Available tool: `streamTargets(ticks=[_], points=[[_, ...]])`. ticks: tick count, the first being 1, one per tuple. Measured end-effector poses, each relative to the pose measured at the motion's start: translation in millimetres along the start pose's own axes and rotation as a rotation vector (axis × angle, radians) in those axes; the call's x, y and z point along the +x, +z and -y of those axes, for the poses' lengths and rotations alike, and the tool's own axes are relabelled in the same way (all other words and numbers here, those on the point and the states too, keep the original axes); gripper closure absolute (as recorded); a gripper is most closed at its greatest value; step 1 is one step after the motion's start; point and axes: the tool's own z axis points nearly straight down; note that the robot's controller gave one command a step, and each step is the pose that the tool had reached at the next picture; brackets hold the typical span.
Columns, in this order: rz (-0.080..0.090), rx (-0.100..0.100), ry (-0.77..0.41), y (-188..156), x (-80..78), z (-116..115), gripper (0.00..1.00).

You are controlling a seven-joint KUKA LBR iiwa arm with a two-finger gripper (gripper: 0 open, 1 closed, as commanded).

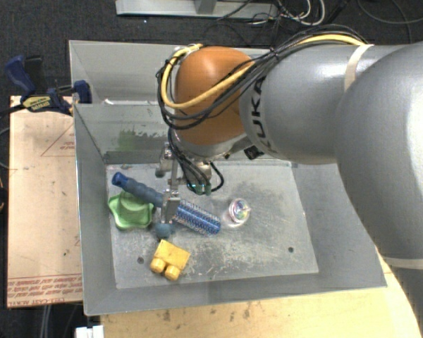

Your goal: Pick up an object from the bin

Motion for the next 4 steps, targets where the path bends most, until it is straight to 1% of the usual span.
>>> streamTargets(ticks=[1,3,4], points=[[0.012,-0.008,0.296,86.2,-12.3,53.5,0.00],[0.010,-0.004,0.292,81.8,-15.1,50.6,0.00],[0.015,-0.004,0.235,85.2,-18.3,48.2,0.00]])
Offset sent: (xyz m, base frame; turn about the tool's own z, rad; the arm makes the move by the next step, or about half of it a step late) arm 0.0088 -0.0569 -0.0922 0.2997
